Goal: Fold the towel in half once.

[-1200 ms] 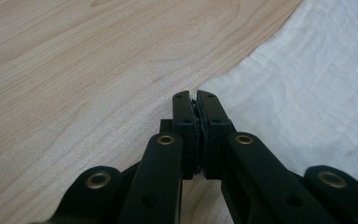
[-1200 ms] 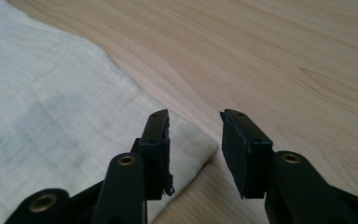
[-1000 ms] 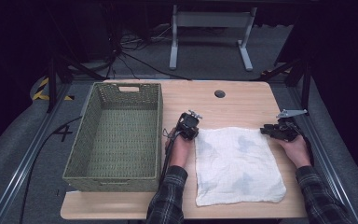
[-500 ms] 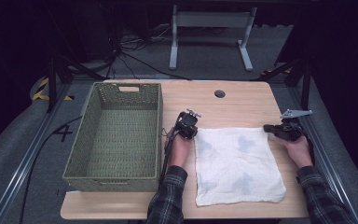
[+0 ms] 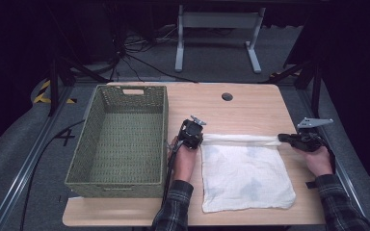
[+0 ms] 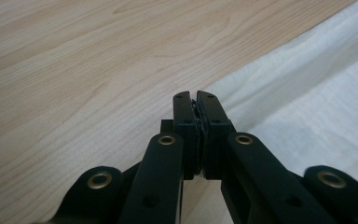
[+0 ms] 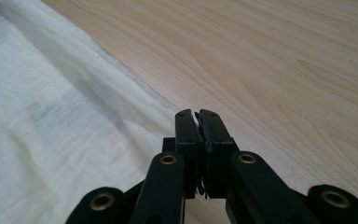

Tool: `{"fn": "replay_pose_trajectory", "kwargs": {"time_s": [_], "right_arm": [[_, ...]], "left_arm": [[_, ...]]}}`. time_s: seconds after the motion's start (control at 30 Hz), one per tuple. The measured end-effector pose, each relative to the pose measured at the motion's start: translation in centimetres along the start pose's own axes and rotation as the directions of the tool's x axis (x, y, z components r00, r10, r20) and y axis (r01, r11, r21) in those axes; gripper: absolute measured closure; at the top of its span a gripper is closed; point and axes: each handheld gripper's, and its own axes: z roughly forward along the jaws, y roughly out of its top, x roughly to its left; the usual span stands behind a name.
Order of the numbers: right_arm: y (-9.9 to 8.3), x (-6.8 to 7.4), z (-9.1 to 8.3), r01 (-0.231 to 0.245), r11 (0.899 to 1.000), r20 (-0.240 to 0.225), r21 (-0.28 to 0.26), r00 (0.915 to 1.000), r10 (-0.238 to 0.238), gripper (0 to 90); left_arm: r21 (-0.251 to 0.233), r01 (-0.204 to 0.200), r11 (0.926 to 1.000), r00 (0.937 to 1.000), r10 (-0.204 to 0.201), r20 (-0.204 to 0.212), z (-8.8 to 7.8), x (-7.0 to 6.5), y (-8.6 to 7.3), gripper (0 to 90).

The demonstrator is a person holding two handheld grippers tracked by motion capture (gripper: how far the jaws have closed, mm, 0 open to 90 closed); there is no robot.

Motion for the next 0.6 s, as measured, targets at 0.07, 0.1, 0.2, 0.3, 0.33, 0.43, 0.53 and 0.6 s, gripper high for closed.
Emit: {"fn": "replay_pose_trajectory", "kwargs": {"time_s": [0.07,0.1,0.2,0.3,0.33,0.43,0.53,0.6], "right_arm": [[-0.1,0.2,-0.4,-0.004,1.000,-0.001,-0.004,1.0000,0.004,87.1],[-0.1,0.2,-0.4,-0.004,1.000,-0.001,-0.004,1.0000,0.004,87.1],[-0.4,0.6,-0.8,-0.009,1.000,-0.010,-0.003,0.9999,0.009,87.1],[-0.7,1.0,-1.1,-0.004,1.000,-0.016,0.001,0.9999,0.004,87.0],[-0.7,1.1,-1.2,0.000,1.000,-0.016,0.003,0.9999,0.000,87.0],[-1.0,1.4,-1.6,0.001,1.000,-0.021,0.000,0.9998,-0.001,86.9],[-1.4,1.6,-1.9,-0.001,1.000,-0.034,-0.010,0.9994,0.001,86.8],[-1.7,1.8,-2.2,0.003,1.000,-0.042,-0.011,0.9991,-0.003,86.7]], "left_arm": [[-0.009,-0.002,1.0000,1.0000,0.002,-0.002,-0.7,-0.6,-0.2,87.7],[-0.009,-0.002,1.0000,1.0000,0.002,-0.002,-0.7,-0.6,-0.2,87.7],[-0.017,0.001,0.9998,1.0000,-0.001,-0.010,-1.7,-1.3,-0.8,87.7],[-0.029,0.017,0.9994,0.9999,-0.017,0.001,-2.3,-1.6,-1.5,87.6],[-0.036,0.022,0.9991,0.9998,-0.022,0.001,-2.5,-1.8,-1.8,87.7],[-0.039,0.033,0.9987,0.9995,-0.033,0.004,-2.7,-2.3,-2.2,87.6],[-0.045,0.042,0.9981,0.9991,-0.042,0.003,-3.3,-2.7,-2.7,87.6],[-0.054,0.049,0.9973,0.9988,-0.049,0.006,-3.8,-2.9,-3.1,87.5]]}}
